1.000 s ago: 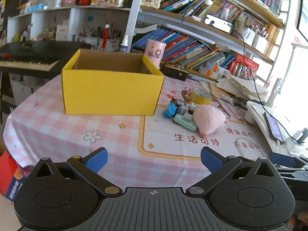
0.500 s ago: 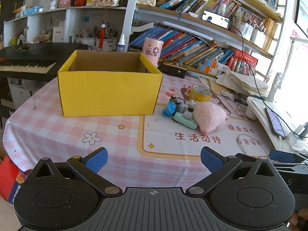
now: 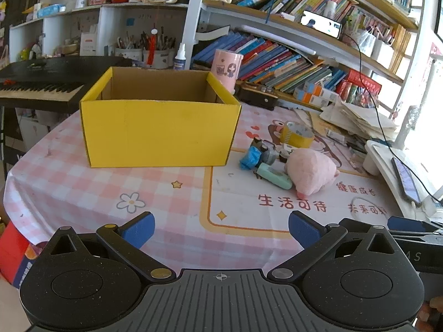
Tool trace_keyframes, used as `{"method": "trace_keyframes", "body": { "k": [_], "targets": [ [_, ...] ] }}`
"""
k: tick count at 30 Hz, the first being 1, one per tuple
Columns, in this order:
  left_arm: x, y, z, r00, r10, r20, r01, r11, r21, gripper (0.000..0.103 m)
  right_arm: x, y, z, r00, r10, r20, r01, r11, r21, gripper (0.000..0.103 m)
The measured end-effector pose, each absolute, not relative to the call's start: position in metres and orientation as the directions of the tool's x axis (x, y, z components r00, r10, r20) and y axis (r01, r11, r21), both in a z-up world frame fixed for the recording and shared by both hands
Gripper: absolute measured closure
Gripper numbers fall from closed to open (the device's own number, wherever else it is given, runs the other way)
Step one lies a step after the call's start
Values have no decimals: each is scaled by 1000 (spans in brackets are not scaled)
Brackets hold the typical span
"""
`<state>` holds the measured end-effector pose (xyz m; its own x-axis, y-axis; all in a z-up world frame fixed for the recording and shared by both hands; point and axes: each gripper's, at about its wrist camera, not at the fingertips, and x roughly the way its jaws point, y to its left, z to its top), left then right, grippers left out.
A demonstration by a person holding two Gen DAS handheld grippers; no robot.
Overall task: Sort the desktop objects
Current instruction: 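Move the right tool toward the pink plush pig, then close the right tool on the pink plush pig while the left tool grasps the mint-green stapler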
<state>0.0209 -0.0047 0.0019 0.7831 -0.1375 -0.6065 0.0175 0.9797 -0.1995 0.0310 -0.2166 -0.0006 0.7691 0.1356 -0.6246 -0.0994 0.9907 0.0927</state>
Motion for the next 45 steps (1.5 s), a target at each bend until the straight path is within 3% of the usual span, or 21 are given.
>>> {"method": "trace_keyframes", "body": {
  "k": [24, 45],
  "targets": [
    [93, -40, -4, 737, -134, -662, -19, 975, -219, 0, 114, -250, -5, 725, 166, -668, -146, 986, 86, 0],
    [146, -81, -14, 699, 7, -715, -209, 958, -196, 0, 205, -272, -21, 651, 301, -696, -389, 921, 34, 0]
  ]
}}
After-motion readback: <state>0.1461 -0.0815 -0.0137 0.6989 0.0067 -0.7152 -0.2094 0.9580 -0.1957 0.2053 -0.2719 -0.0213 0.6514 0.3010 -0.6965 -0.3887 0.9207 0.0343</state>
